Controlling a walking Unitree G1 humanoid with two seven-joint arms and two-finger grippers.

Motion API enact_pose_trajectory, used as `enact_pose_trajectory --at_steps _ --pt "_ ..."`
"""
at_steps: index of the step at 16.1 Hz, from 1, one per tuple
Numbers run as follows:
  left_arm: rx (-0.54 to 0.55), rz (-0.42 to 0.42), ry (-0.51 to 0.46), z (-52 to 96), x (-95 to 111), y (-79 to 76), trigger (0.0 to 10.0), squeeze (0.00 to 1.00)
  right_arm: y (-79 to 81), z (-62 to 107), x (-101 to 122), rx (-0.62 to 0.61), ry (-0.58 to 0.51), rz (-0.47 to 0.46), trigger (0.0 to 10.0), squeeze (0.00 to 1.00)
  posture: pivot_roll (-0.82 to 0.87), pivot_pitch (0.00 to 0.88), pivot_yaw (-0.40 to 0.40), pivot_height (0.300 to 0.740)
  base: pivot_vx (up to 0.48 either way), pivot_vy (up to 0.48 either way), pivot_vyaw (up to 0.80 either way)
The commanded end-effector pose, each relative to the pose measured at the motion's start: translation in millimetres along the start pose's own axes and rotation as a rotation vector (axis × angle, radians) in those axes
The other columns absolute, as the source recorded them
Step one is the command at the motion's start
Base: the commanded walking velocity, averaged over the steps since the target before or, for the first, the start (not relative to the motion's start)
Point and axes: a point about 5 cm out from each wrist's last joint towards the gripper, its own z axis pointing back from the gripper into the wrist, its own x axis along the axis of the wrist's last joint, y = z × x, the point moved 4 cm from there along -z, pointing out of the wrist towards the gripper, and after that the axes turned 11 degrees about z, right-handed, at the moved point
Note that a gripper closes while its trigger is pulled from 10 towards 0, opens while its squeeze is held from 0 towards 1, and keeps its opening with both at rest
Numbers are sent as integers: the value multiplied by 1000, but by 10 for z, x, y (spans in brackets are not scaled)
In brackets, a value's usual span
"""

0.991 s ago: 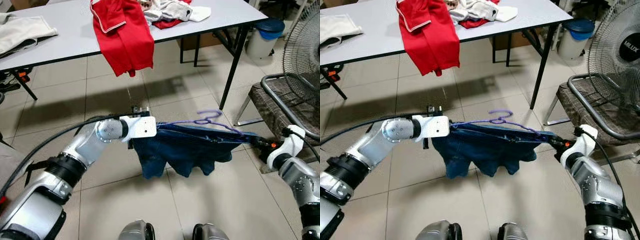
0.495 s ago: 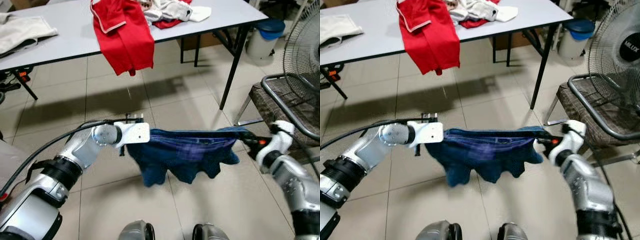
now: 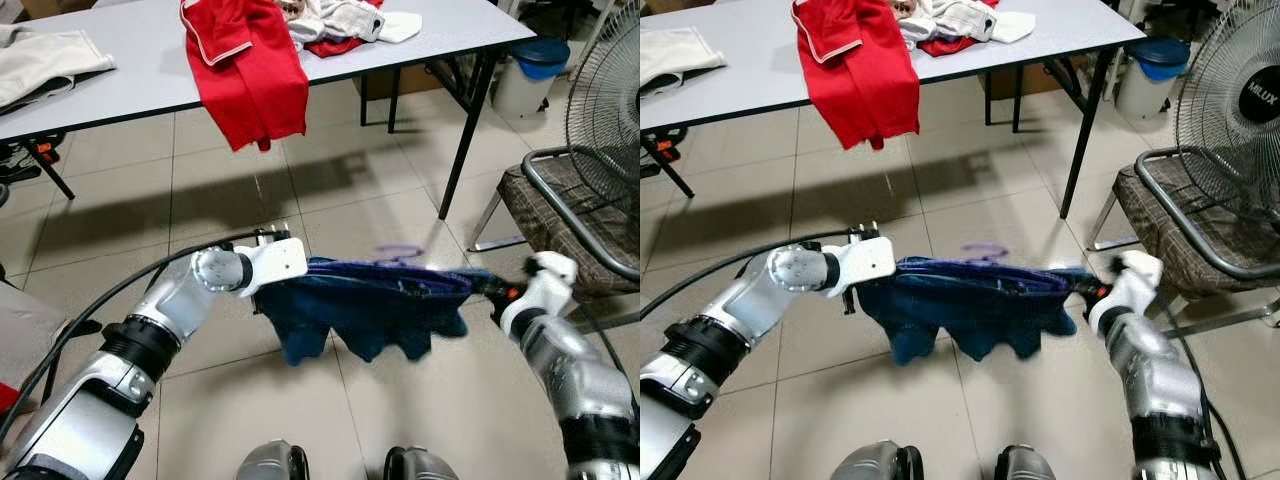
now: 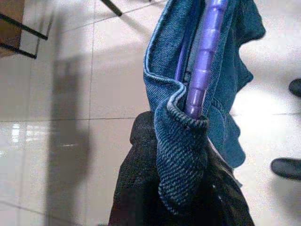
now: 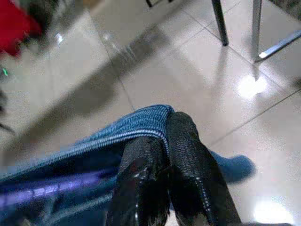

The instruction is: Hang hanger

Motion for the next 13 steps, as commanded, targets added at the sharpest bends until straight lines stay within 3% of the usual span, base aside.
enact_pose_trajectory --at_steps 1,5,6,9,10,13 --pt "29 70 131 138 -395 84 0 0 -292 61 80 -56 -33 -48 0 0 6 115 98 740 0 0 0" --pt "79 -1 255 336 -656 275 0 0 -619 214 49 -56 -5 -25 0 0 12 120 97 740 0 0 0" --pt "83 -17 277 384 -682 320 0 0 -819 275 90 -120 -15 23 0 0 15 123 97 740 0 0 0" --pt "111 -65 333 440 -719 399 0 0 -1182 391 311 -288 -110 63 0 0 13 129 102 740 0 0 0" --pt "117 -88 354 448 -729 412 0 0 -1215 405 356 -314 -128 84 0 0 12 131 102 740 0 0 0" --pt "132 -109 373 440 -721 418 0 0 -1111 392 525 -310 -207 160 0 0 9 142 102 740 0 0 0"
